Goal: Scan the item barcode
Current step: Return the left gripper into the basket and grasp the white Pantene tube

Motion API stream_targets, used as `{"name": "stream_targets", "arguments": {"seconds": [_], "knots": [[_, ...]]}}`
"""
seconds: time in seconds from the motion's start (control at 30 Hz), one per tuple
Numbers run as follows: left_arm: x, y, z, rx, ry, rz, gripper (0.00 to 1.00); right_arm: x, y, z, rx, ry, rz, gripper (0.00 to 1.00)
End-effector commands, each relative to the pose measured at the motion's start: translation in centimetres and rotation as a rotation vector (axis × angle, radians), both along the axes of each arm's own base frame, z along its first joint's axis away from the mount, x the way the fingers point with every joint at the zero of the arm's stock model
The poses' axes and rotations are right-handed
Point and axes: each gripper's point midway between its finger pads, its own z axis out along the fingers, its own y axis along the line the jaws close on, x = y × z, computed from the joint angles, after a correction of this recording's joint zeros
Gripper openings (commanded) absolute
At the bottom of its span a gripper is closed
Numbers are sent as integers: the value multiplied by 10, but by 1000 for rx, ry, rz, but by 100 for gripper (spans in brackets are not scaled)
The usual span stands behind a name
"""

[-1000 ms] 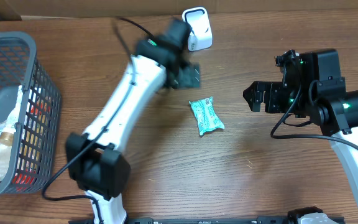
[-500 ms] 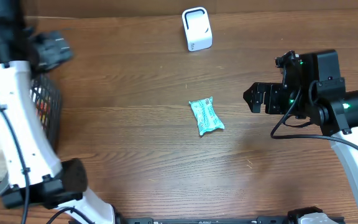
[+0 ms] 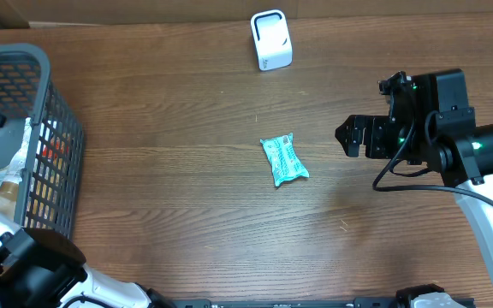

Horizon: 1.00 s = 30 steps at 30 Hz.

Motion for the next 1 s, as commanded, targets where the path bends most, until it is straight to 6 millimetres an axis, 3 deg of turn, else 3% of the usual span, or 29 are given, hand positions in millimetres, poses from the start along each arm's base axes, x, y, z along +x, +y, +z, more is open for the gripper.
{"name": "stream_targets", "arguments": {"seconds": [0.0, 0.1, 0.17, 0.27, 0.37, 0.47, 0.57, 0.67, 0.97], "knots": [[5, -13, -36, -107, -3, -46, 100, 4, 1, 8, -4, -28, 3, 100], [7, -10, -66, -121, 11, -41, 100, 4, 1, 8, -4, -28, 3, 100], [22, 0, -76, -93, -45, -39, 100, 4, 1, 8, -4, -28, 3, 100], [46, 20, -78, -2, -141, -68, 100, 5, 1, 9, -3, -32, 3, 100], [60, 30, -74, 113, -163, -204, 100, 4, 1, 8, -4, -29, 3, 100], [66, 38, -69, 218, -155, -329, 88, 3, 1, 8, -4, -26, 3, 100], [69, 50, -63, 315, -135, -393, 89, 4, 1, 8, -4, -26, 3, 100], [69, 59, -66, 382, -92, -460, 82, 4, 1, 8, -4, -26, 3, 100], [60, 74, -104, 396, 57, -504, 90, 4, 1, 8, -4, -27, 3, 100]]}}
